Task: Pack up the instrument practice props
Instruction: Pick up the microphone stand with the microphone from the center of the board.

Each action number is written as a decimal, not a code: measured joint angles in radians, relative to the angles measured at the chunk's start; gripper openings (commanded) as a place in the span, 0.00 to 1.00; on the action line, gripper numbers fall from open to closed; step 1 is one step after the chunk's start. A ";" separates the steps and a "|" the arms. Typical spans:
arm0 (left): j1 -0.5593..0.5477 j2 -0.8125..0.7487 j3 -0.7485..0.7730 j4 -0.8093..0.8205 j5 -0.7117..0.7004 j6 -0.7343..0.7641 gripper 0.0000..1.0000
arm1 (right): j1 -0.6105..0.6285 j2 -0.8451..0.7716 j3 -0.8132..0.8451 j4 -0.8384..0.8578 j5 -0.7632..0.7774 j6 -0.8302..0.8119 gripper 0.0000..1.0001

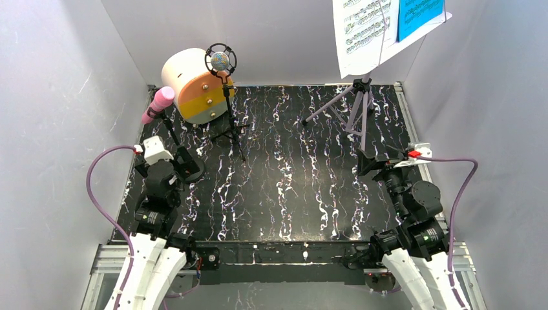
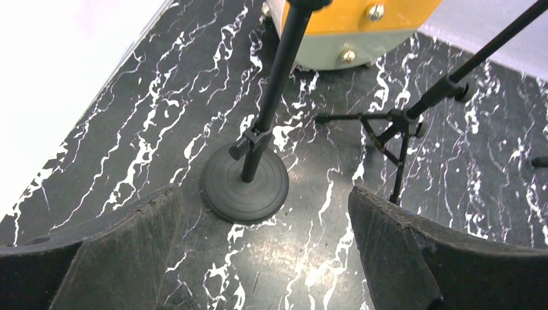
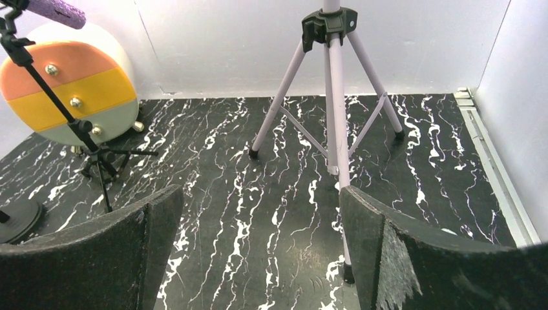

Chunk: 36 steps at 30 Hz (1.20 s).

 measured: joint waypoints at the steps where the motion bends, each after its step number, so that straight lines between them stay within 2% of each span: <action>1: 0.000 0.002 0.000 0.013 -0.008 -0.002 0.98 | 0.000 -0.006 0.000 0.000 0.000 0.003 0.99; 8: 0.015 0.045 -0.011 0.146 -0.045 -0.016 0.98 | 0.000 -0.030 0.000 0.001 -0.008 0.010 0.99; 12: 0.037 0.122 -0.030 0.265 -0.041 -0.014 0.93 | 0.000 -0.047 -0.001 0.001 -0.023 0.011 0.99; 15: 0.106 0.199 -0.041 0.357 -0.003 -0.026 0.87 | 0.000 -0.081 -0.002 0.003 -0.035 0.010 0.99; 20: 0.238 0.319 -0.075 0.511 0.076 -0.054 0.83 | 0.006 -0.122 -0.007 0.010 -0.035 0.010 0.99; 27: 0.306 0.436 -0.103 0.696 0.206 -0.032 0.75 | 0.025 -0.142 -0.009 0.010 -0.034 0.002 0.99; 30: 0.327 0.453 -0.126 0.765 0.276 -0.012 0.67 | 0.032 -0.155 -0.009 0.011 -0.034 -0.002 0.99; 33: 0.338 0.454 -0.139 0.800 0.337 0.014 0.52 | 0.038 -0.166 -0.010 0.012 -0.033 -0.005 0.99; 36: 0.339 0.454 -0.145 0.832 0.401 0.038 0.33 | 0.040 -0.171 -0.010 0.014 -0.034 -0.006 0.99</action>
